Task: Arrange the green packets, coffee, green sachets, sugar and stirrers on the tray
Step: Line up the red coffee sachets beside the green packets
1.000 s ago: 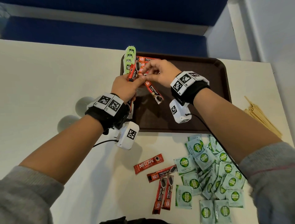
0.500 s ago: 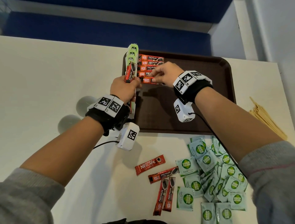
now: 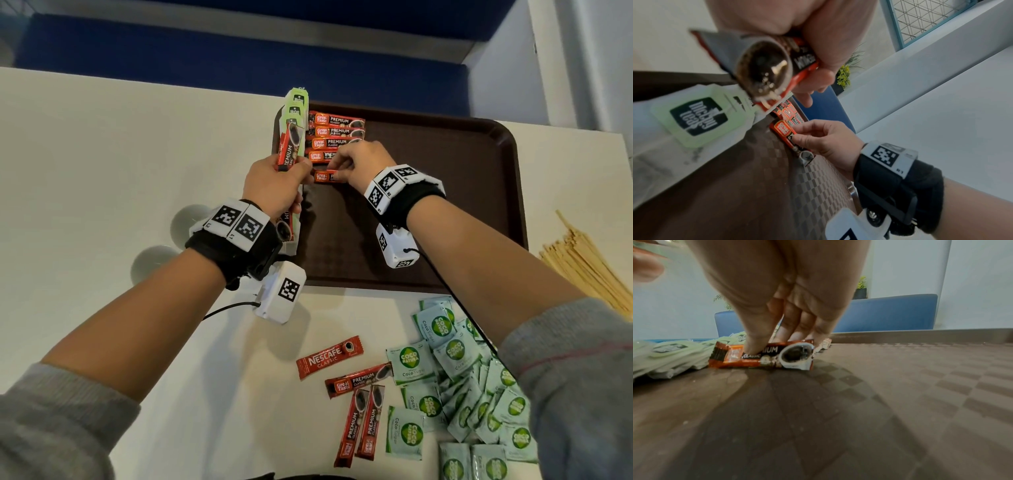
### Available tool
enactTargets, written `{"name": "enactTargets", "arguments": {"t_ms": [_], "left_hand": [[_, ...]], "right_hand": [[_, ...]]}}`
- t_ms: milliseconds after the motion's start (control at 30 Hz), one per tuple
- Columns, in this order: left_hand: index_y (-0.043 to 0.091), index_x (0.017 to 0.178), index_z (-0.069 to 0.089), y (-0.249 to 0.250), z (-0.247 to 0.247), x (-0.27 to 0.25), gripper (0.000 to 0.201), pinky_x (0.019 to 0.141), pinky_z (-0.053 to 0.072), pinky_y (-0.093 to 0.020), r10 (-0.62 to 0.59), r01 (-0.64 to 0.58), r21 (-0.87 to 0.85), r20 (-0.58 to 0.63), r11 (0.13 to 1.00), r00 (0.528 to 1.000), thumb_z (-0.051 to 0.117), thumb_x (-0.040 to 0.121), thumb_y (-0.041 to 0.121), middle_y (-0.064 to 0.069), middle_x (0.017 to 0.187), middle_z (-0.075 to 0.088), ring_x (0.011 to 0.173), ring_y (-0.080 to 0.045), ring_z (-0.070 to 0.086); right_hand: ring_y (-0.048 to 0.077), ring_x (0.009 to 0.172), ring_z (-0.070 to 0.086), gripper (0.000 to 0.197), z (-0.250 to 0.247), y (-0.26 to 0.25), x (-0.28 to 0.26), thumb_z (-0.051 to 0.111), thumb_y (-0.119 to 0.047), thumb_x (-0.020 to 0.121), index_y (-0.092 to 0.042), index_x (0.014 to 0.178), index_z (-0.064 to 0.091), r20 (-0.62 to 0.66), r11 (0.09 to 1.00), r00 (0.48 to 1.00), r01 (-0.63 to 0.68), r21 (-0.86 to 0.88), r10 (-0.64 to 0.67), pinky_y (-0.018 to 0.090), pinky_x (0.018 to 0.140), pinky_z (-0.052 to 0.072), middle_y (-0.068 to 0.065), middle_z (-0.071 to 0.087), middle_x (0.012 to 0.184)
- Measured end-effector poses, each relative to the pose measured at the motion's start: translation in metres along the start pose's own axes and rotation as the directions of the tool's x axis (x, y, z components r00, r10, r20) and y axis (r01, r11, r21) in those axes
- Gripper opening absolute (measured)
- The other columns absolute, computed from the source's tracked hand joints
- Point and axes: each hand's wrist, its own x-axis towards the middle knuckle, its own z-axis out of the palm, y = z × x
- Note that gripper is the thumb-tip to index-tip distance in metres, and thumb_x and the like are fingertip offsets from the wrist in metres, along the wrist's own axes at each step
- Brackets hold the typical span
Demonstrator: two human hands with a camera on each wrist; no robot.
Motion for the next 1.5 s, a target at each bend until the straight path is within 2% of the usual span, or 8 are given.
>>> {"name": "enactTargets", "arguments": {"t_ms": [167,300,667,1033,1133,1233,1300,1500], "left_hand": [[0.025,0.078,0.058,-0.001,0.001,-0.001,0.015,0.038,0.041,-0.016,0.003,-0.003,-0.010,0.006,1.000,1.000,0.057,0.093,0.026,0.000,0.076,0.068,0.033,-0.004,0.044],[0.026,0.080,0.058,-0.003,0.001,-0.001,0.013,0.040,0.042,-0.016,0.001,-0.001,-0.007,0.005,1.000,1.000,0.057,0.093,0.027,0.000,0.076,0.067,0.034,-0.003,0.045],[0.012,0.095,0.063,-0.006,0.000,0.003,0.012,0.038,0.041,-0.016,-0.017,0.017,-0.045,-0.011,0.999,1.000,0.058,0.092,0.023,-0.001,0.071,0.065,0.034,-0.004,0.043],[0.013,0.098,0.061,-0.008,0.000,0.004,0.013,0.039,0.041,-0.015,0.002,-0.002,-0.024,0.000,1.000,1.000,0.058,0.093,0.024,0.000,0.071,0.064,0.034,-0.003,0.045],[0.016,0.090,0.062,-0.010,0.000,0.005,0.010,0.041,0.042,-0.017,0.010,-0.010,-0.002,0.005,1.000,1.000,0.059,0.092,0.026,0.000,0.071,0.064,0.035,-0.004,0.046],[0.012,0.093,0.063,-0.013,0.001,0.005,0.016,0.043,0.042,-0.019,0.007,-0.008,0.039,0.022,0.999,1.000,0.060,0.091,0.028,-0.003,0.075,0.065,0.038,-0.005,0.047],[0.010,0.095,0.062,-0.013,0.003,0.004,0.018,0.043,0.042,-0.018,0.007,-0.010,0.068,0.048,0.998,0.999,0.059,0.091,0.028,-0.004,0.077,0.066,0.042,-0.007,0.049],[0.013,0.088,0.061,-0.011,0.006,-0.004,0.012,0.040,0.040,-0.018,0.015,-0.026,0.093,0.113,0.995,0.994,0.059,0.091,0.024,0.004,0.066,0.062,0.043,-0.009,0.049]], "right_hand": [[0.017,0.101,0.057,0.016,-0.001,0.002,0.000,0.070,-0.018,0.082,-0.018,0.098,0.069,-0.107,0.995,0.992,0.054,-0.084,-0.063,0.029,0.089,0.046,0.003,0.061,0.111],[0.014,0.101,0.054,0.021,-0.001,0.003,0.000,0.070,-0.019,0.083,-0.019,0.103,0.069,-0.050,0.984,0.996,0.069,-0.164,-0.078,0.023,0.083,0.039,0.002,0.058,0.116],[0.022,0.112,0.054,0.023,0.004,-0.003,0.007,0.069,-0.018,0.083,-0.020,0.106,0.068,-0.047,0.984,0.996,0.071,-0.161,-0.080,0.034,0.097,0.044,0.003,0.057,0.121],[0.022,0.119,0.048,0.026,0.002,-0.001,0.008,0.069,-0.022,0.083,-0.019,0.109,0.067,-0.068,0.981,0.992,0.092,-0.172,-0.105,0.035,0.101,0.039,0.004,0.055,0.123],[0.018,0.107,0.053,0.022,-0.002,-0.004,0.004,0.066,-0.030,0.085,-0.017,0.103,0.070,-0.156,0.988,0.978,0.128,-0.091,-0.141,0.029,0.094,0.042,0.003,0.059,0.111],[0.006,0.081,0.054,0.029,-0.009,-0.015,-0.003,0.058,-0.041,0.090,-0.015,0.096,0.070,-0.219,0.981,0.967,0.159,0.107,-0.133,0.007,0.070,0.040,-0.004,0.061,0.091],[0.003,0.070,0.050,0.035,-0.015,-0.023,-0.008,0.053,-0.045,0.091,-0.015,0.097,0.071,-0.199,0.961,0.972,0.167,0.220,-0.124,0.007,0.061,0.036,-0.004,0.062,0.083],[0.002,0.074,0.056,0.023,-0.021,-0.038,-0.015,0.070,-0.033,0.082,-0.017,0.099,0.069,-0.069,0.922,0.976,0.219,0.318,-0.208,0.016,0.071,0.048,-0.004,0.066,0.088]]}}
